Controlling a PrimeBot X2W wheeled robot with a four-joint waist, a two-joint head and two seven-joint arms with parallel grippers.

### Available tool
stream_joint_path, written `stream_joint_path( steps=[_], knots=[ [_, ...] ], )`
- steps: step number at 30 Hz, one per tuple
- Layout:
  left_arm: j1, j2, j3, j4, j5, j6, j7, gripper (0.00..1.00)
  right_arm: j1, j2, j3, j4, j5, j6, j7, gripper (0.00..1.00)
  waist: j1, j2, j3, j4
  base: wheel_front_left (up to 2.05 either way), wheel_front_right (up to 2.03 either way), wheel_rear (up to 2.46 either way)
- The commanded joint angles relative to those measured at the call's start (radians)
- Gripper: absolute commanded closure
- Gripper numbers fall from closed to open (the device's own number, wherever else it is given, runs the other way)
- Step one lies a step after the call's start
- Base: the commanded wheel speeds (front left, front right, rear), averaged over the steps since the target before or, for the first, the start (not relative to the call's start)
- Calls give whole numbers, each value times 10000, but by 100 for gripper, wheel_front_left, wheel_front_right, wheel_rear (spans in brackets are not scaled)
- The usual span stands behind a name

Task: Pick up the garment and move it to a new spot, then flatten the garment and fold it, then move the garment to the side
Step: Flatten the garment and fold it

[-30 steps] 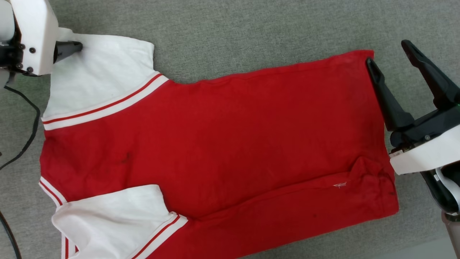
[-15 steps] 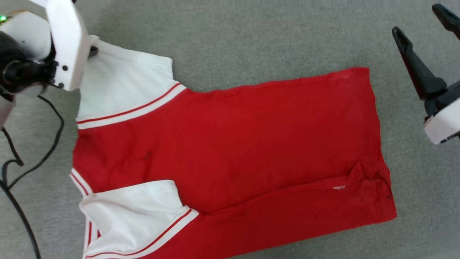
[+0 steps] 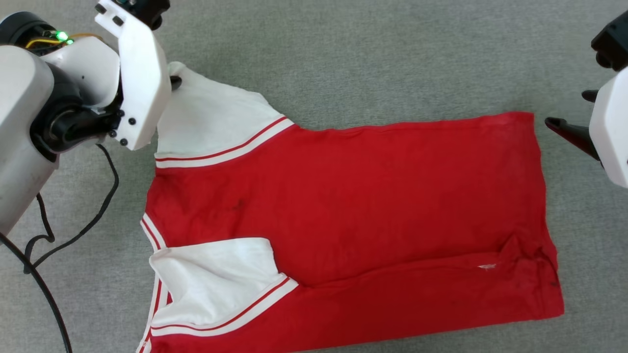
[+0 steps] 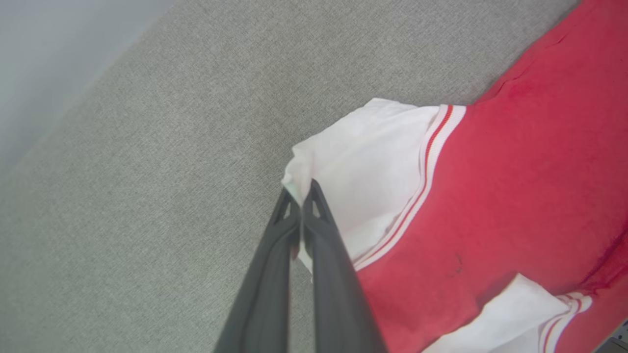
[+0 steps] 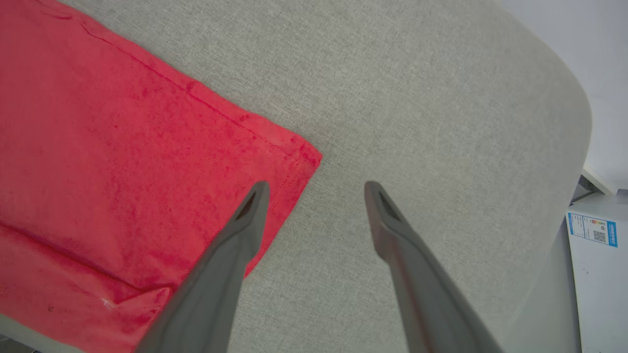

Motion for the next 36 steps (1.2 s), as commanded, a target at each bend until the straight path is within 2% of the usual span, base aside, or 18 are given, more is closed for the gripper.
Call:
stream_joint_path(
  steps=[1, 4, 9, 14, 19, 20, 21, 28, 36],
  knots=[
    [-125, -1, -54, -117, 8, -6, -110, 100, -276, 162, 140, 365, 212, -7, 386, 0, 0, -1, 117, 121, 0, 0, 0],
    [-261, -64, -121, -306, 25, -6, -231, 100, -589, 376, 337, 935, 343, -7, 871, 0, 0, -1, 336, 302, 0, 0, 0],
    [-492, -67, -236, -509, 120, -7, -366, 100, -800, 889, 532, 1884, 158, -7, 803, 0, 0, -1, 719, 486, 0, 0, 0],
    [-605, -24, -331, -608, 106, -6, -530, 100, -386, 1050, 1617, 2527, -131, -4, 691, 0, 0, -1, 928, 601, 0, 0, 0],
    [-575, 26, -466, -614, 36, -7, -673, 100, -186, 1222, 2197, 3009, 347, -4, 232, 0, 0, -1, 931, 645, 0, 0, 0],
    [-542, 29, -491, -599, 22, -7, -702, 100, -246, 1225, 2227, 3015, 397, -3, 44, 62, 0, -1, 879, 645, 0, 0, 0],
    [-494, 39, -514, -583, -17, -8, -746, 100, -365, 1221, 2253, 3016, 447, -4, -117, 100, 0, -1, 806, 639, 0, 0, 0],
    [-111, 191, -658, -648, -198, -7, -1118, 100, -827, 908, 2375, 2949, 784, -4, -1291, 100, 0, -1, 29, 595, 0, 0, 0],
    [947, 742, -844, -1384, -474, 68, -1597, 100, -198, 361, 2977, 2639, 1369, -6, -3007, 100, 0, -1, -1163, 677, 0, 0, 0]
  ],
)
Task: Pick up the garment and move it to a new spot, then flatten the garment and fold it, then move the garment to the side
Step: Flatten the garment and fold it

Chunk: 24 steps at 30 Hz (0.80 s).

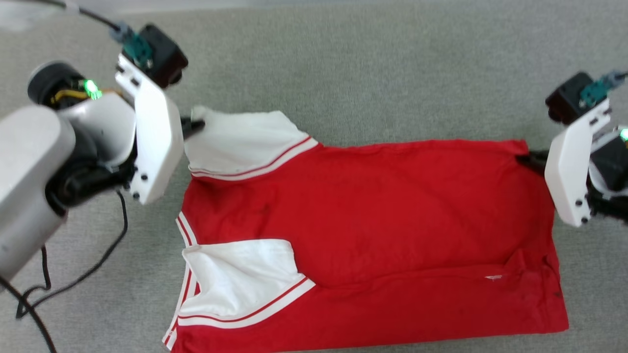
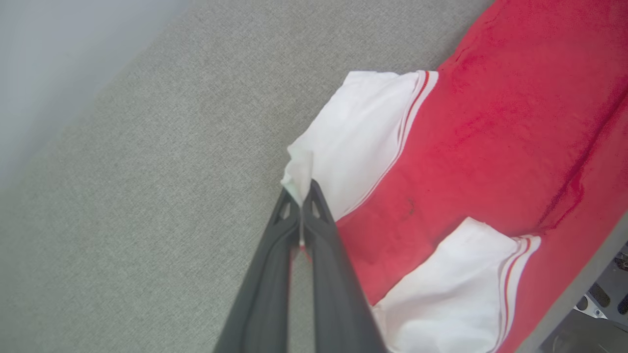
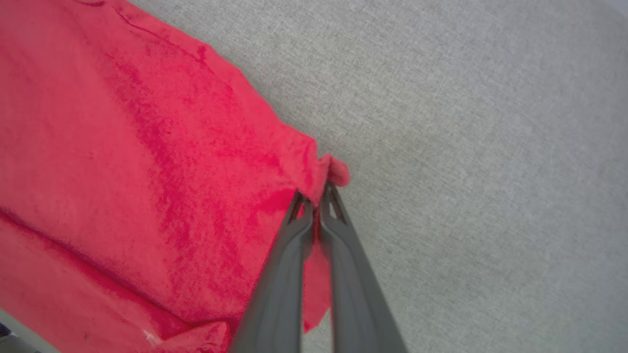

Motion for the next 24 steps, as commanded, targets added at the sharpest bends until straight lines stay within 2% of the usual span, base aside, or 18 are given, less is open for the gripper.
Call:
stream_joint_path(
  steps=[1, 14, 20, 24],
  knots=[
    [315, 99, -56, -152, -75, 74, -106, 100, 274, -122, 114, -95, 101, -4, -214, 100, 1, 0, -449, 64, 0, 0, 0],
    [3028, 1356, -747, -1942, -584, 937, -901, 100, 2353, -937, 888, -614, 903, -4, -2053, 100, 1, 0, -1877, 59, 0, 0, 0],
    [4271, 1684, -1281, -2303, -771, 1256, -1169, 100, 3309, -1162, 1050, -803, 1064, -4, -2494, 100, 1, 0, -2075, 13, 0, 0, 0],
    [4956, 1641, -1486, -2206, -901, 1408, -1466, 100, 3728, -1136, 1130, -722, 1076, -4, -2548, 100, 1, 0, -2021, -42, 0, 0, 0]
  ],
)
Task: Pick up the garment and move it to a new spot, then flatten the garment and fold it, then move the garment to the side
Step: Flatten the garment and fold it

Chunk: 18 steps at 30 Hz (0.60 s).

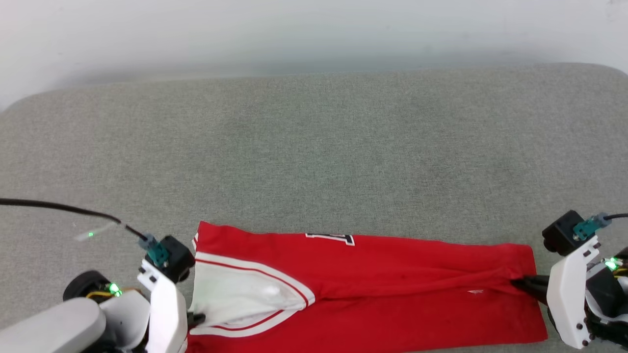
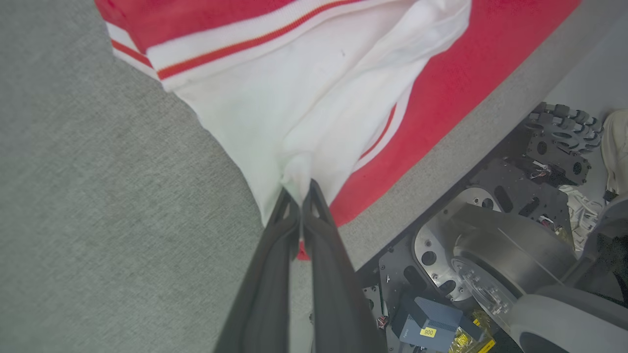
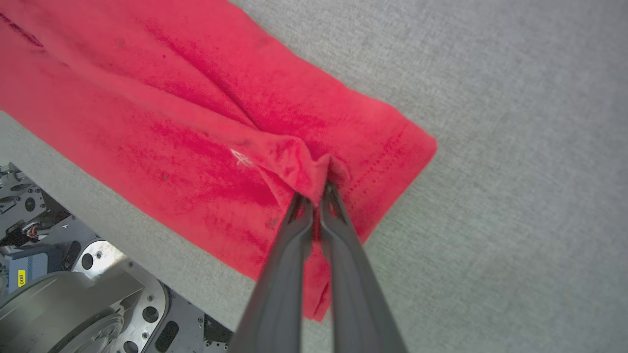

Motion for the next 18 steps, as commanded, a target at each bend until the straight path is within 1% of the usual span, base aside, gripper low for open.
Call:
stream_joint_path(
  steps=[1, 5, 8, 9, 10, 11, 14, 18],
  knots=[
    [258, -48, -50, 56, -56, 56, -86, 100, 215, 60, 4, 106, 2, -4, -59, 100, 2, 0, 54, -20, 0, 0, 0],
    [744, -289, -197, 393, -194, -9, -268, 100, 459, 291, 100, 418, 50, -4, 21, 100, 2, 0, 190, -32, 0, 0, 0],
    [930, -499, -250, 792, -72, -64, -494, 100, 575, 504, 153, 715, -50, -4, -99, 100, 2, 0, 245, -32, 0, 0, 0],
    [952, -556, -244, 914, -22, -52, -619, 94, 586, 563, 144, 823, -106, -6, -160, 76, 2, 0, 239, -26, 0, 0, 0],
    [973, -612, -208, 1011, 78, -22, -814, 29, 592, 632, 101, 896, -111, -6, -277, 4, 2, 0, 225, -29, 0, 0, 0],
    [1037, -688, -143, 1120, 59, 46, -1023, 0, 599, 712, 28, 951, -51, -6, -409, 0, 2, 0, 204, -31, 0, 0, 0],
    [1219, -718, -97, 1265, 290, 206, -1570, 0, 530, 699, -138, 911, -163, -6, -817, 0, 2, 0, 43, -65, 0, 0, 0],
    [1455, -626, 207, 1012, 476, 634, -2579, 0, 565, 421, -474, 484, -200, -4, -1304, 0, 2, 0, -216, -78, 0, 0, 0]
  ],
)
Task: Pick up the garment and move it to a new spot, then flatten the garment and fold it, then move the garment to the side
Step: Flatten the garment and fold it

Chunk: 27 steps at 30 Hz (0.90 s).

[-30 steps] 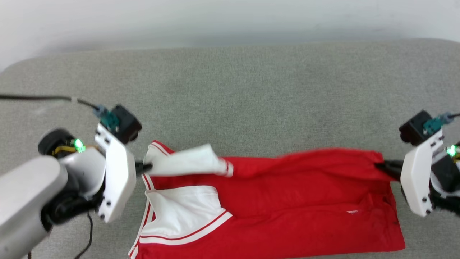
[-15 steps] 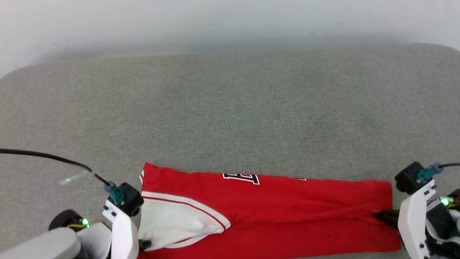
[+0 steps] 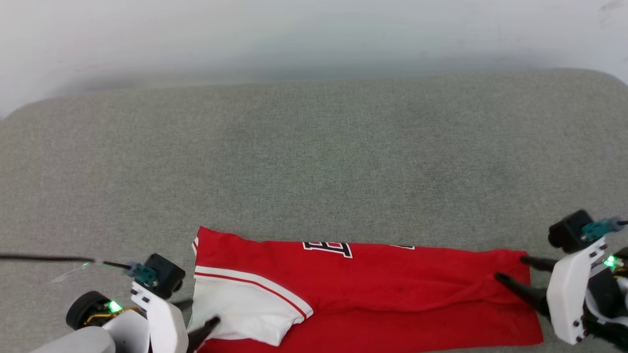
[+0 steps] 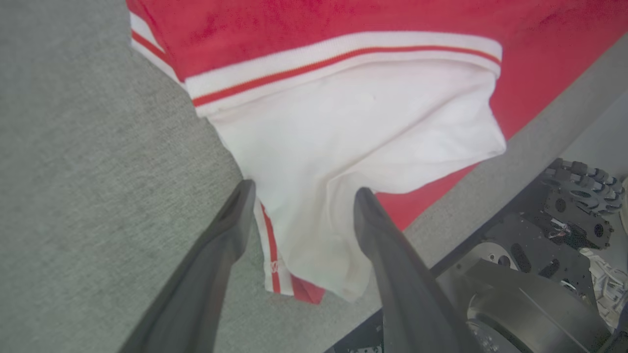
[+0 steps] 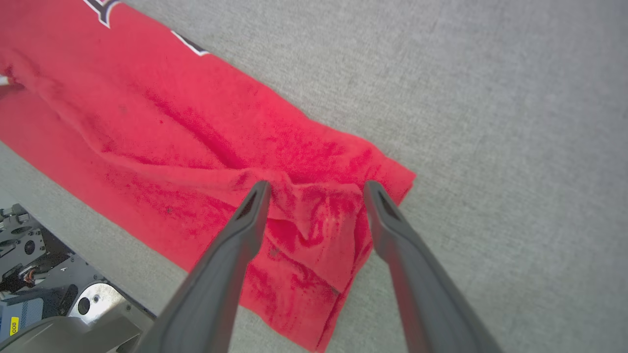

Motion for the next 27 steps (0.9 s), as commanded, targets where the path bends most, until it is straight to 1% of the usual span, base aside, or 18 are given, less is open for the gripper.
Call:
stream_joint_path(
  steps=[1, 5, 8, 11, 12, 14, 17, 19, 22, 26, 27],
  knots=[
    [158, 75, 214, -136, 153, 260, -517, 0, 73, -167, -217, -232, 7, -4, -168, 0, 0, 0, -122, -21, 0, 0, 0],
    [362, 225, 531, -406, 678, 1033, -1694, 0, 210, -492, -924, -674, 128, -4, -484, 0, 0, 0, -276, -12, 0, 0, 0],
    [508, 124, 832, -472, 954, 1696, -2604, 0, 399, -659, -1571, -779, 250, -6, -629, 0, 0, 0, -314, 14, 0, 0, 0],
    [675, -94, 1140, -404, 1162, 2322, -3537, 0, 629, -663, -2234, -604, 452, -6, -706, 0, 0, 0, -285, 40, 0, 0, 0],
    [840, -367, 1438, -209, 1346, 2901, -4406, 0, 942, -461, -2821, -303, 821, -4, -626, 0, 0, 0, -227, 81, 0, 0, 0],
    [935, -589, 1682, -92, 1492, 3278, -4796, 0, 1140, -390, -3128, -47, 1021, -4, -528, 0, 0, 0, -183, 124, 0, 0, 0],
    [1154, -956, 2203, 94, 1792, 3792, -5094, 0, 1479, -186, -3447, 331, 1299, -4, -351, 0, 0, 0, -123, 199, 0, 0, 0],
    [1337, -1222, 2650, 168, 2094, 4029, -5148, 0, 1680, -63, -3603, 555, 1412, -4, -247, 0, 0, 0, -74, 260, 0, 0, 0],
    [1740, -1690, 3590, 80, 2944, 4287, -5166, 0, 1984, 151, -3729, 803, 1597, -4, 29, 0, 0, 0, 12, 346, 0, 0, 0],
    [2433, -2375, 4884, -17, 4090, 4423, -5159, 0, 2265, 531, -3813, 1075, 1791, -4, 334, 0, 0, 0, 110, 430, 0, 0, 0],
    [2433, -2375, 4884, -17, 4090, 4423, -5159, 0, 2265, 531, -3813, 1075, 1791, -4, 334, 0, 0, 0, 110, 430, 0, 0, 0]
  ],
)
